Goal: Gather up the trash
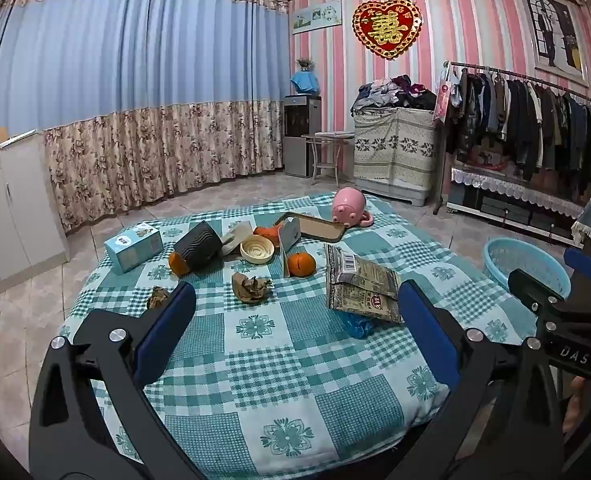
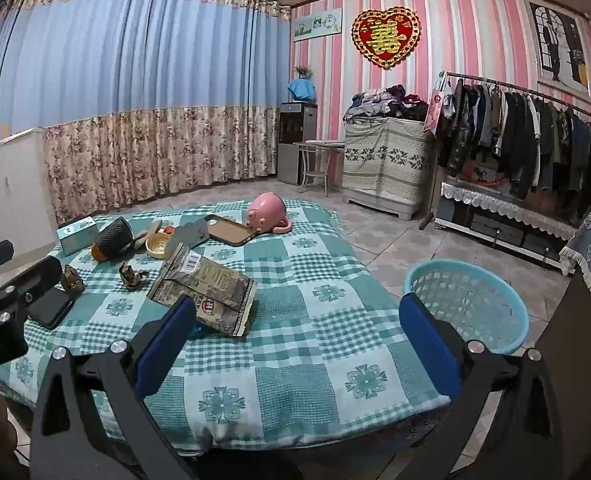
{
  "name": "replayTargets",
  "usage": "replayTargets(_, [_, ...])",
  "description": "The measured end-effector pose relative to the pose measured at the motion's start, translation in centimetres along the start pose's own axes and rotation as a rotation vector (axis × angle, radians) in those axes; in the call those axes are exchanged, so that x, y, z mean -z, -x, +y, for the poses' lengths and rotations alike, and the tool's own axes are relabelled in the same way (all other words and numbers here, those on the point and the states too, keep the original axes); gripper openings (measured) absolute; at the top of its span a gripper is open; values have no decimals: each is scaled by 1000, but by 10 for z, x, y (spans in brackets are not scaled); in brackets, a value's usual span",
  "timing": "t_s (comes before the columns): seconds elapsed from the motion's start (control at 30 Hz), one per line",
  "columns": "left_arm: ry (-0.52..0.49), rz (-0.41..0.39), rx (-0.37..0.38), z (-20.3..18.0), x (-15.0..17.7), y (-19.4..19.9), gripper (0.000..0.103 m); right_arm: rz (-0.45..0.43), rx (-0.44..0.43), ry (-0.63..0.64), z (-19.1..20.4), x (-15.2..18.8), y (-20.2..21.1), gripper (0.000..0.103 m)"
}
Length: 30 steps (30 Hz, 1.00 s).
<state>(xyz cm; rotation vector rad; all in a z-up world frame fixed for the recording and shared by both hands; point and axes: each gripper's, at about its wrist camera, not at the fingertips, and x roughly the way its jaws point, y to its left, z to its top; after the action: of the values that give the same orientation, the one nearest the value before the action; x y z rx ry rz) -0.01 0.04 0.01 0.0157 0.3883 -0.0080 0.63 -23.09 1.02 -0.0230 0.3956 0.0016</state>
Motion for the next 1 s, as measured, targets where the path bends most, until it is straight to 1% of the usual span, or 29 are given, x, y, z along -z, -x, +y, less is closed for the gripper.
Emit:
replayTargets(0.03, [1,0,0,0,0,0,98,4,-4,-18,-1,0,0,99])
replayTargets(0.3, [1,1,-1,0,0,0,98,-7,16,-23,-7,-1,1,99])
replayTargets(0.37, [0,1,0,0,0,0,98,-7,8,-11,3,-4,6,99])
replayTargets(0.53, [-10,2,3,-5,-1,-1,98,-11,10,-14,1,-3,7,99])
replayTargets(0.57, [-1,1,6,-1,0,0,98,-11,10,-13,0,-3,7,99])
replayTargets(0.87, [0,1,4,-1,-2,3,98,-11,12,-20,-5,-4,8,99])
replayTargets(1.0, [-4,-4,3,-3,-3,5,98,-12,13,-20,-2,-4,8,99])
